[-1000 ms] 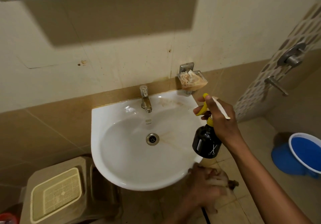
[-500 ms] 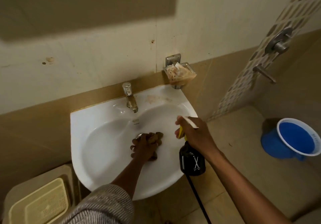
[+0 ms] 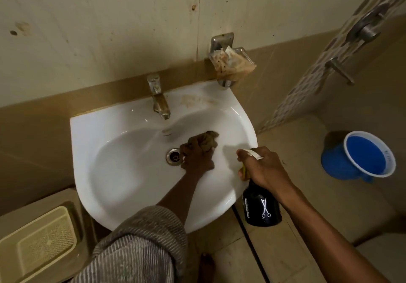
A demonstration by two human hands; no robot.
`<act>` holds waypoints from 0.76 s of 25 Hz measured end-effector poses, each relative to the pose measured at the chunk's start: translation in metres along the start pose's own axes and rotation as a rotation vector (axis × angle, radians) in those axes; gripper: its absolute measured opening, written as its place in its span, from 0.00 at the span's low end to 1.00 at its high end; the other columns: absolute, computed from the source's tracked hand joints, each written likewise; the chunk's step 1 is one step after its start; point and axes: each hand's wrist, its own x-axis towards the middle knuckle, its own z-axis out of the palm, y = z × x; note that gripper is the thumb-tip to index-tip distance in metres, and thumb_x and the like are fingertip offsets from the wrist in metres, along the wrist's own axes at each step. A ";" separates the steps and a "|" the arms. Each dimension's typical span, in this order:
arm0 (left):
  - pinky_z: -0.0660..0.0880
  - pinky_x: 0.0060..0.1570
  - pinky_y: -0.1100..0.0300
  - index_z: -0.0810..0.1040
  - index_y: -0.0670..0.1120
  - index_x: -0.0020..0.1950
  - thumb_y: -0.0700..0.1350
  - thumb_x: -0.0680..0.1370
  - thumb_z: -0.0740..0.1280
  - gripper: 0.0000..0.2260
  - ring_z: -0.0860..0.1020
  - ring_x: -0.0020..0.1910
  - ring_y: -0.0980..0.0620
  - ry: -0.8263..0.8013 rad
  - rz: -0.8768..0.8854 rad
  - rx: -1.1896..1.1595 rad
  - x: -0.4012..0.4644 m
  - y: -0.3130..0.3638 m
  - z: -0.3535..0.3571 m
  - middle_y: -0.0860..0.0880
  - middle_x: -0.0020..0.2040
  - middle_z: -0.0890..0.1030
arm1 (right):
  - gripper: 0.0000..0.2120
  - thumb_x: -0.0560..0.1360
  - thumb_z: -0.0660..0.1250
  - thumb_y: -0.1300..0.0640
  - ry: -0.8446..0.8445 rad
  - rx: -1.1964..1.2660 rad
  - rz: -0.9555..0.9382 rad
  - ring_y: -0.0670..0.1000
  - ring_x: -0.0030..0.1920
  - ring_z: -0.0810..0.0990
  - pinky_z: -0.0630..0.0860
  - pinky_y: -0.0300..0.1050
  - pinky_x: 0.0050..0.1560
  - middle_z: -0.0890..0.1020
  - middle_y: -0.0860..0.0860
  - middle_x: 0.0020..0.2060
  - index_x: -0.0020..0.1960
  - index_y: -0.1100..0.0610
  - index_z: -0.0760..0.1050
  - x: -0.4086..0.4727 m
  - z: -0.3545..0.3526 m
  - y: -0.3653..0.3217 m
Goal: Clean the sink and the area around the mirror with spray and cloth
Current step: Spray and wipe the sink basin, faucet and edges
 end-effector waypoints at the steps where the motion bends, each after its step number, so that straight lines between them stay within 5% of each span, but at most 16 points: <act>1: 0.69 0.67 0.41 0.54 0.50 0.78 0.57 0.77 0.68 0.36 0.68 0.69 0.37 0.003 -0.015 -0.010 0.001 0.009 0.009 0.41 0.74 0.61 | 0.15 0.78 0.69 0.45 0.006 0.008 -0.017 0.50 0.30 0.86 0.80 0.38 0.30 0.87 0.53 0.29 0.46 0.57 0.84 0.001 -0.004 -0.001; 4: 0.69 0.66 0.42 0.57 0.52 0.76 0.60 0.76 0.67 0.34 0.67 0.69 0.38 0.009 -0.076 -0.086 0.005 0.041 0.031 0.42 0.72 0.61 | 0.19 0.80 0.67 0.42 0.027 -0.004 -0.080 0.50 0.35 0.87 0.82 0.48 0.43 0.88 0.51 0.31 0.42 0.56 0.85 0.004 -0.020 -0.001; 10: 0.75 0.64 0.44 0.74 0.50 0.66 0.55 0.62 0.68 0.32 0.75 0.63 0.44 -0.335 0.091 -0.588 -0.048 0.071 0.033 0.43 0.65 0.68 | 0.19 0.81 0.66 0.42 0.169 0.178 -0.163 0.51 0.37 0.87 0.81 0.50 0.43 0.88 0.53 0.34 0.41 0.52 0.87 0.008 -0.060 -0.025; 12: 0.75 0.58 0.58 0.76 0.44 0.60 0.58 0.61 0.70 0.31 0.76 0.57 0.48 -0.440 0.187 -0.550 -0.069 0.060 0.018 0.36 0.63 0.71 | 0.17 0.79 0.67 0.41 0.194 0.295 -0.147 0.52 0.40 0.89 0.80 0.47 0.43 0.89 0.54 0.35 0.43 0.51 0.87 0.004 -0.069 -0.042; 14: 0.73 0.53 0.64 0.77 0.41 0.59 0.55 0.64 0.73 0.29 0.74 0.56 0.49 -0.512 0.385 -0.350 -0.081 0.041 -0.001 0.43 0.57 0.72 | 0.18 0.79 0.66 0.40 0.202 0.306 -0.182 0.49 0.41 0.90 0.81 0.42 0.41 0.89 0.52 0.34 0.45 0.51 0.87 0.002 -0.073 -0.058; 16: 0.73 0.53 0.58 0.78 0.36 0.52 0.49 0.64 0.74 0.22 0.74 0.51 0.46 -0.608 0.428 -0.278 -0.089 0.024 -0.017 0.46 0.50 0.71 | 0.17 0.80 0.65 0.41 0.187 0.324 -0.230 0.47 0.41 0.90 0.81 0.40 0.39 0.88 0.53 0.34 0.45 0.51 0.86 0.000 -0.072 -0.071; 19: 0.70 0.47 0.53 0.76 0.46 0.37 0.52 0.59 0.72 0.14 0.73 0.41 0.53 -0.785 0.467 -0.115 -0.089 0.001 -0.056 0.52 0.39 0.73 | 0.17 0.81 0.65 0.42 0.143 0.324 -0.276 0.48 0.42 0.90 0.81 0.42 0.41 0.89 0.57 0.36 0.46 0.52 0.85 -0.005 -0.063 -0.084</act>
